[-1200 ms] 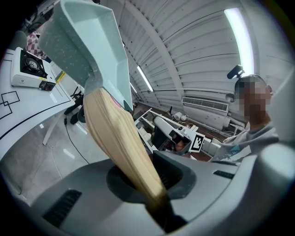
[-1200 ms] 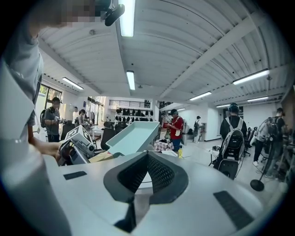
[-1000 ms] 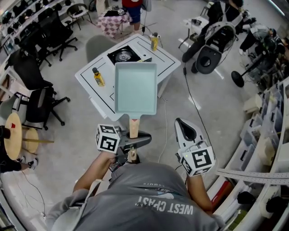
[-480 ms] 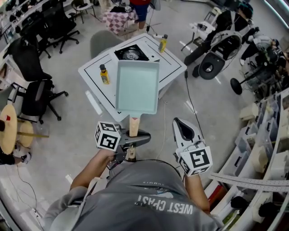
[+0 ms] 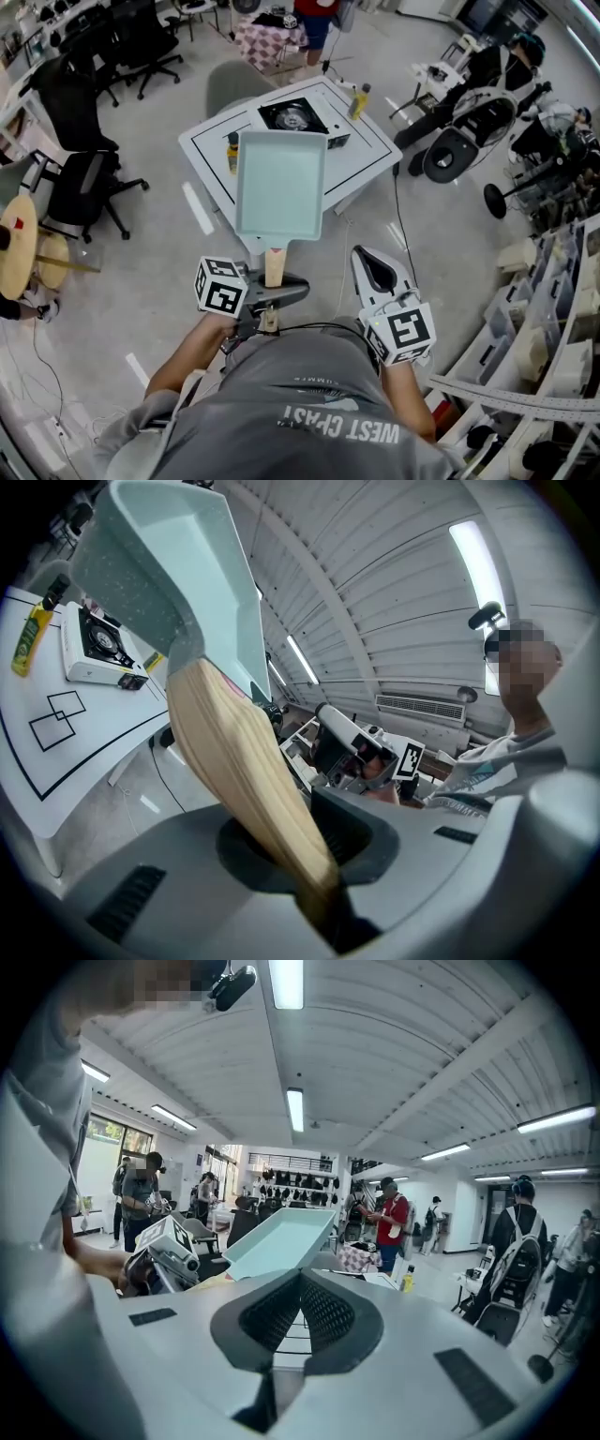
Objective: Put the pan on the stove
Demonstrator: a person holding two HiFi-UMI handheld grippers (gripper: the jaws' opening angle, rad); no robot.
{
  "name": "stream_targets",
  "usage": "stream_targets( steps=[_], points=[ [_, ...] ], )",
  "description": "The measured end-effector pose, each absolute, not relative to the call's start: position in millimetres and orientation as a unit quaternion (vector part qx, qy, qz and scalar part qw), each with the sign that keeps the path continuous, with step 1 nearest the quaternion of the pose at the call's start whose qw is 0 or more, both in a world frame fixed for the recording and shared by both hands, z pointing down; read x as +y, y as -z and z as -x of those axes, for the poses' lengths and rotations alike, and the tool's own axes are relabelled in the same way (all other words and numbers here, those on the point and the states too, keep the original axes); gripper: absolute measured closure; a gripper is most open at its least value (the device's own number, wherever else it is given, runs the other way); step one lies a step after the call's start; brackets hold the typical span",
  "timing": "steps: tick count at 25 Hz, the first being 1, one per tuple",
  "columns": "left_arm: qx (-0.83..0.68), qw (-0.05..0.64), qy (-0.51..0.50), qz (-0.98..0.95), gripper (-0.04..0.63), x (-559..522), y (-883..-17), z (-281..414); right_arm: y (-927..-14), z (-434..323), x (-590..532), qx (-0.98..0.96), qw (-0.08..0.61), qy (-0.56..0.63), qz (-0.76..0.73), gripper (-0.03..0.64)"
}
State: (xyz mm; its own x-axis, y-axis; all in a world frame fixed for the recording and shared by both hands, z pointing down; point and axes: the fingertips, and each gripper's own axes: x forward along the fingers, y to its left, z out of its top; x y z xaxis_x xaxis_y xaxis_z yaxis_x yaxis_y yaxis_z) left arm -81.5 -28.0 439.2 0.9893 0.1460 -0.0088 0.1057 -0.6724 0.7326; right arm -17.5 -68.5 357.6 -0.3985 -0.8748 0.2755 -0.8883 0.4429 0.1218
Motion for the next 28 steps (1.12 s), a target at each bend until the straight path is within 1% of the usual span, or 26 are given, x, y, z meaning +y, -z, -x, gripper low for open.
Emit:
stream_targets(
  steps=[6,15,28],
  points=[
    [0.032,0.402,-0.024,-0.915,0.552,-46,-442,95,-360,35,-96,-0.857,0.146,-0.024,-0.494,0.606],
    [-0.027,0.401,-0.024,-0.915,0.552,-78,-449,92,-369,44,-153,-0.892,0.126,-0.02,-0.433,0.606],
    [-0.095,0.416,-0.014,-0.904,0.552,-159,-454,50,-365,26,-259,-0.926,0.119,-0.021,-0.359,0.606]
  ],
)
